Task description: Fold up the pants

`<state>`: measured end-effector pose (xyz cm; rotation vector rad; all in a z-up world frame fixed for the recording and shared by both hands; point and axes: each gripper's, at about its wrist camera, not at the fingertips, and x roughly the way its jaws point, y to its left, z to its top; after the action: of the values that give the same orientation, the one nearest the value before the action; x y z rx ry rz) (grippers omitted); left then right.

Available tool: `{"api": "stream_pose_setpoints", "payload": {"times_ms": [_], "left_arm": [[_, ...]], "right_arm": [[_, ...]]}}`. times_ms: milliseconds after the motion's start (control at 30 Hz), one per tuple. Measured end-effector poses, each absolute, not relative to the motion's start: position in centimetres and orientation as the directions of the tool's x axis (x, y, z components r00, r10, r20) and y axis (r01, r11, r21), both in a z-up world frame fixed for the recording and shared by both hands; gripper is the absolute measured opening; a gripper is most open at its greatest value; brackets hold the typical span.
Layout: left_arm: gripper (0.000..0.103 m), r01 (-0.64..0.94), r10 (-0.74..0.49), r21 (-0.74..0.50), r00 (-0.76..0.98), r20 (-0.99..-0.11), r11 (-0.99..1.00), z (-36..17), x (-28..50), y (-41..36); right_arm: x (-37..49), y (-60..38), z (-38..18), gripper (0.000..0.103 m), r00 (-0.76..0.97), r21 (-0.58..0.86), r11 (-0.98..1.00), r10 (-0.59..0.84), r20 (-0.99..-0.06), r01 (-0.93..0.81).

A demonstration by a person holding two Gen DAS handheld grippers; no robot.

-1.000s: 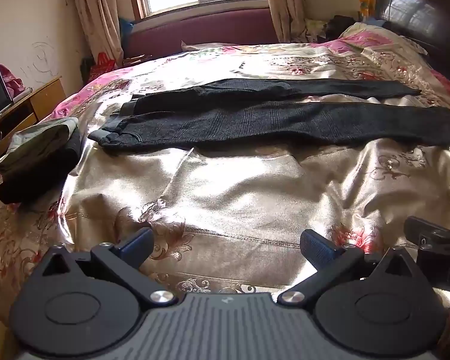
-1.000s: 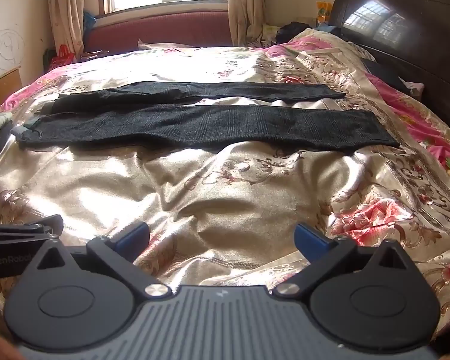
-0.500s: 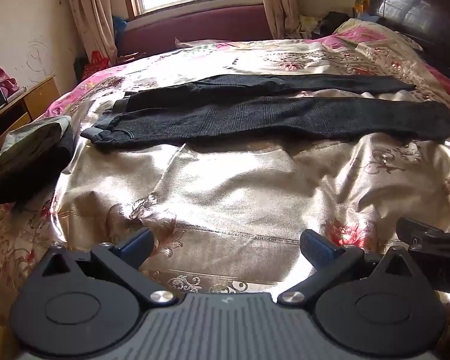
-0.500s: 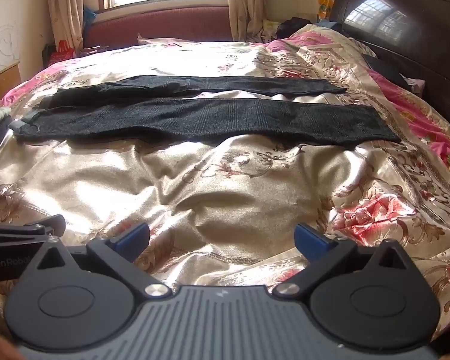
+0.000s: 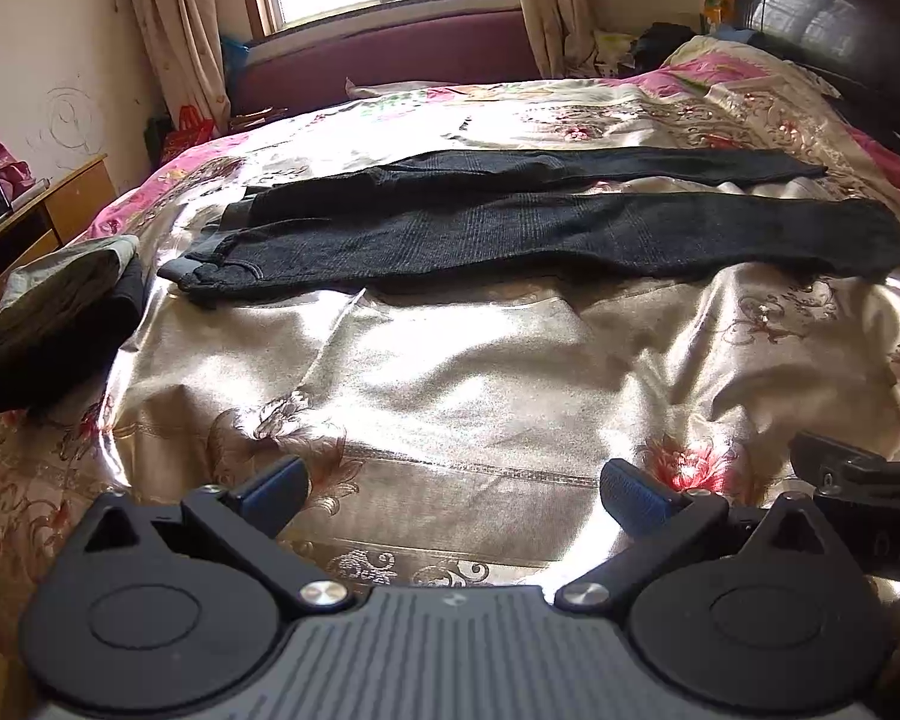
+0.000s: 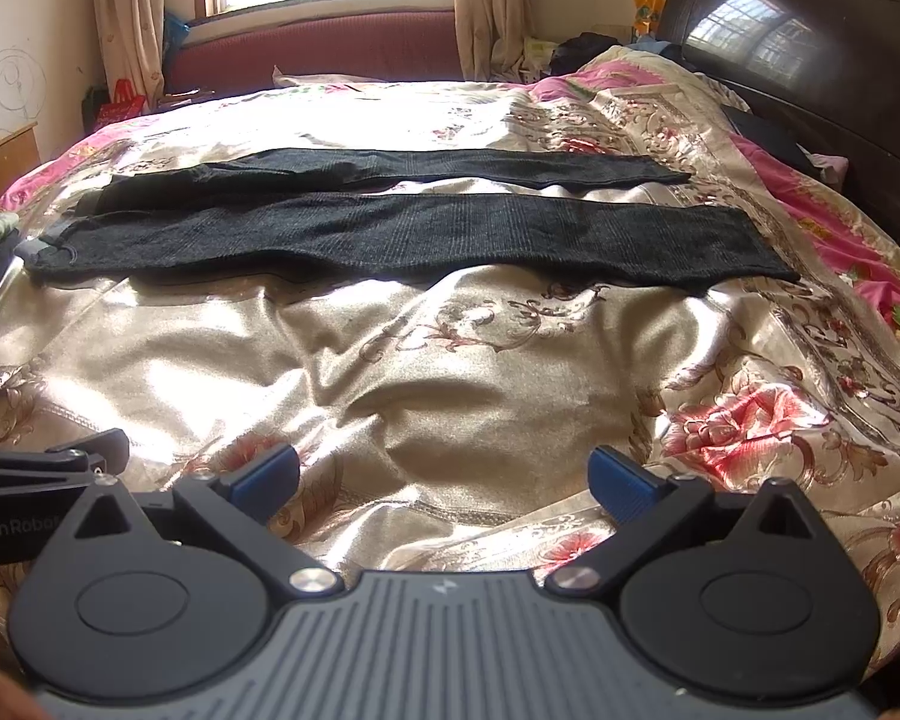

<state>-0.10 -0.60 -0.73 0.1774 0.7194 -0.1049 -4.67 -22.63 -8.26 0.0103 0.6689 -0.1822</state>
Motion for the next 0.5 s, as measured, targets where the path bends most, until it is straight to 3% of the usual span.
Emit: {"api": "stream_pose_setpoints", "payload": {"times_ms": [500], "left_arm": [[0.103, 0.159, -0.036, 0.126, 0.746, -0.664, 0.979, -0.8, -0.12, -0.61]], "right_arm": [[-4.76, -22.77, -8.48, 0.102, 0.767, -0.049, 0.984, -0.165, -0.62, 0.171]]}}
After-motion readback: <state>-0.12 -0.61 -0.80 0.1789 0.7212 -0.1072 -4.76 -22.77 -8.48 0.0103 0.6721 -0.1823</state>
